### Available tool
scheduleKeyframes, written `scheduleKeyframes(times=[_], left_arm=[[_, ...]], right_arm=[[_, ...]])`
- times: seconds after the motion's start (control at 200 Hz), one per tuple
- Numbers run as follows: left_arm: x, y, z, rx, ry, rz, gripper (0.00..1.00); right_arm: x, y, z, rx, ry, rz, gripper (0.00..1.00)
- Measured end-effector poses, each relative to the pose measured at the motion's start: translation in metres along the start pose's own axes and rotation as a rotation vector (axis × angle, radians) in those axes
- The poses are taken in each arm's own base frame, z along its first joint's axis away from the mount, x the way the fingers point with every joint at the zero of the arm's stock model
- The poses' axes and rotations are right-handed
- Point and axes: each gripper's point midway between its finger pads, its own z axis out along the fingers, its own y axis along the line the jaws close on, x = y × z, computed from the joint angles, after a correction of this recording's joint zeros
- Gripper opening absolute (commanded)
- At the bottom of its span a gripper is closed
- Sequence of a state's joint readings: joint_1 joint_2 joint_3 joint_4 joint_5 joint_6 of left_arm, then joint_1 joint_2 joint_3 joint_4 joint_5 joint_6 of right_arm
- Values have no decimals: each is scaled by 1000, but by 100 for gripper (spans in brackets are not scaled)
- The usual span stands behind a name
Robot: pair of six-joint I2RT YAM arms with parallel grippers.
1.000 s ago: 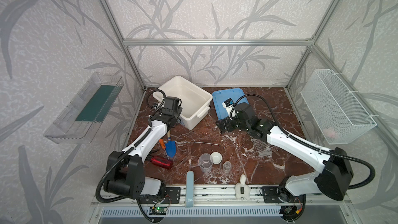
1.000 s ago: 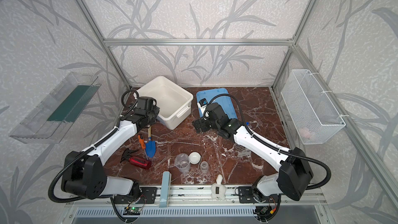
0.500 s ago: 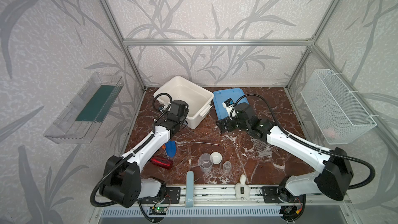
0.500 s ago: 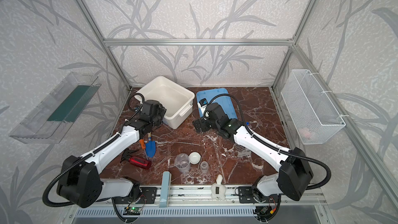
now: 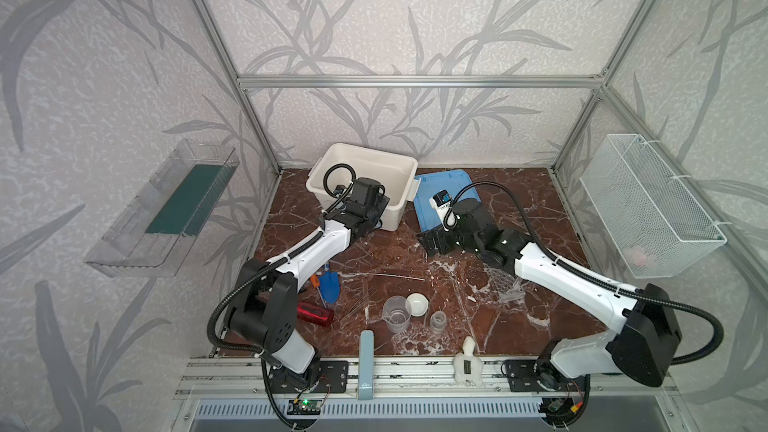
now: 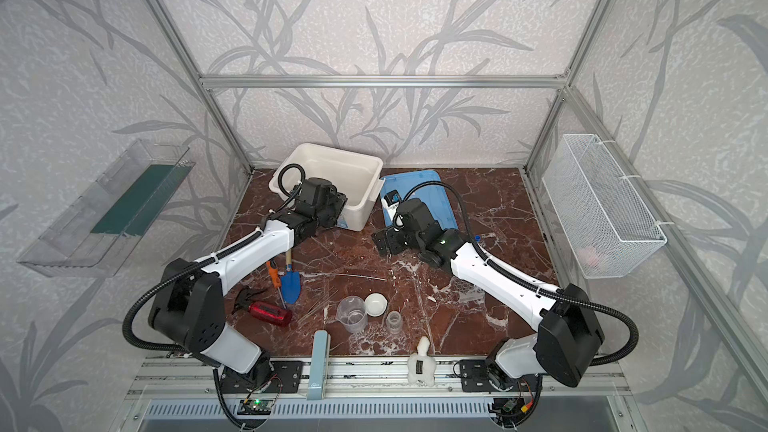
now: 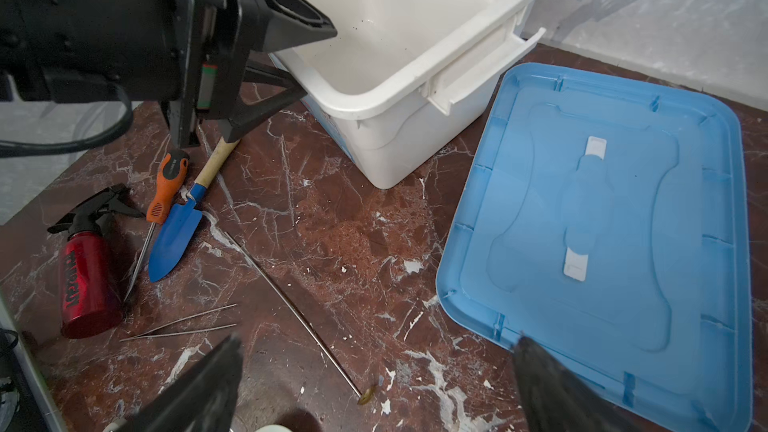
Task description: Organize the chemistry lab equipment
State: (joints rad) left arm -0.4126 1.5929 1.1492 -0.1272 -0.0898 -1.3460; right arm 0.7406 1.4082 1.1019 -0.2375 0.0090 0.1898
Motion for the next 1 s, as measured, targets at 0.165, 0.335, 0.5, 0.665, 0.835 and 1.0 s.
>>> scheduleKeyframes(times=[0.165, 0.335, 0.5, 0.665, 0.835, 1.0], left_arm=[[-6, 11, -9, -56, -27, 39, 61], [-40, 11, -38, -66, -116, 32, 62], [-82, 16, -44, -102, -175, -9, 63], [-96, 21, -28, -159, -176, -1, 62], [-91, 29, -10, -210, -148, 16, 52], [-90, 36, -6, -236, -143, 14, 40]], right_arm=[[0, -2, 0, 10, -1, -4, 99], [0, -2, 0, 9, -1, -4, 99], [0, -1, 0, 9, -1, -4, 99], [0, -2, 0, 15, -1, -10, 99], [5, -5, 1, 29, 9, -20, 99], [5, -7, 1, 40, 11, -26, 99]])
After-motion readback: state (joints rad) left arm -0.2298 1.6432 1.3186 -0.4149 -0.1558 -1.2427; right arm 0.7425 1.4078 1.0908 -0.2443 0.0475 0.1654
